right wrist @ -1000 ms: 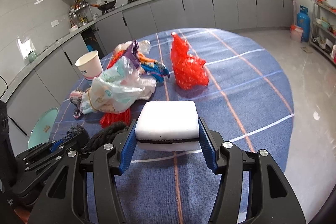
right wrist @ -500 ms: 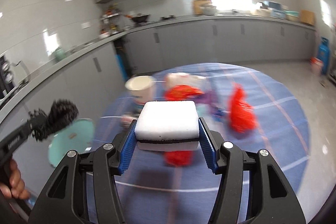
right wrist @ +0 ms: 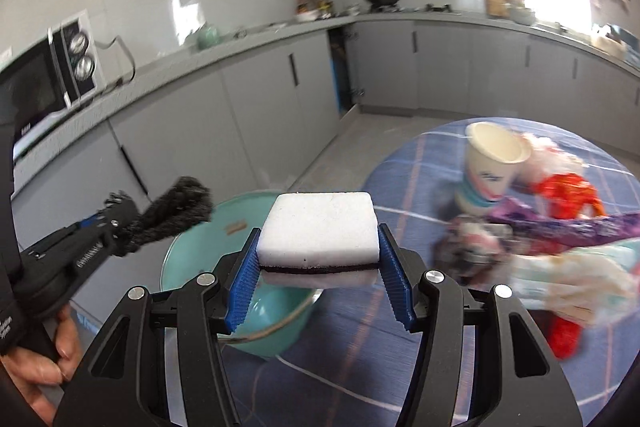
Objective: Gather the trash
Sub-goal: 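Carry both items over the teal bin and open both tools to drop them, then move both tools back toward the trash pile on the table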
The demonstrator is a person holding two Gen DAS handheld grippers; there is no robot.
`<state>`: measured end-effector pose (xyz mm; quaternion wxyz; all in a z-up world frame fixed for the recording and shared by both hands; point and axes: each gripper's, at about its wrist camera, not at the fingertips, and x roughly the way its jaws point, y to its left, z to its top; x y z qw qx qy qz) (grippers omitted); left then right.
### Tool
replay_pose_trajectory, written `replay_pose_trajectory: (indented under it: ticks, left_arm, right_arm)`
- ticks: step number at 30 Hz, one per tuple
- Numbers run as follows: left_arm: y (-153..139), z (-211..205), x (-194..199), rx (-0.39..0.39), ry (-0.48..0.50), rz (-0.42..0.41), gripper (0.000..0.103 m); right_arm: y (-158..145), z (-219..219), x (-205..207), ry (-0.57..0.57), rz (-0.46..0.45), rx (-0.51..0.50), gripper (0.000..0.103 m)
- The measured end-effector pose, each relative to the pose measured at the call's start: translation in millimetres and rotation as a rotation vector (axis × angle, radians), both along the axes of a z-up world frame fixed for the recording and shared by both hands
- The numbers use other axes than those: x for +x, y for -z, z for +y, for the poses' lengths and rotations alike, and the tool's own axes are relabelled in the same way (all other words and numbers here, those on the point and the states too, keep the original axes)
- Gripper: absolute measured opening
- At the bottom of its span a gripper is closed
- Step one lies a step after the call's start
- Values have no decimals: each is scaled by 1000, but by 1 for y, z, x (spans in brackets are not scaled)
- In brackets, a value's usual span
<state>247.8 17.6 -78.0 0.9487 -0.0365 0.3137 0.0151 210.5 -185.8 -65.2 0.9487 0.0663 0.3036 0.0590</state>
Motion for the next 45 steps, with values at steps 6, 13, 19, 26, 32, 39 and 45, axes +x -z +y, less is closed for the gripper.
replay_pose_trajectory:
  ticks: [6,13,19,26,32,39,45]
  left_arm:
    - [25,-1,15,16,-15,70,15]
    - [51,6,33,30,-27,142,15]
    - [57,6,38,41,-23,157,16]
    - [55,3,37,68,-31,163,34]
    - [40,2,24,103,-53,118,68]
    - [24,-2,11,41,-56,100,87]
    - [18,-37,-4,54,44,80,87]
  right_arm:
    - [26,25,34,-71,87,9,56]
    - [52,34,57,-111,163,32,57]
    - [62,40,66,-125,177,31,59]
    - [51,33,57,-117,140,44,72]
    - [27,10,31,-33,74,26,72]
    - [23,-33,-8,106,39,11,73]
    - [23,-57,-25,161,56,16,73]
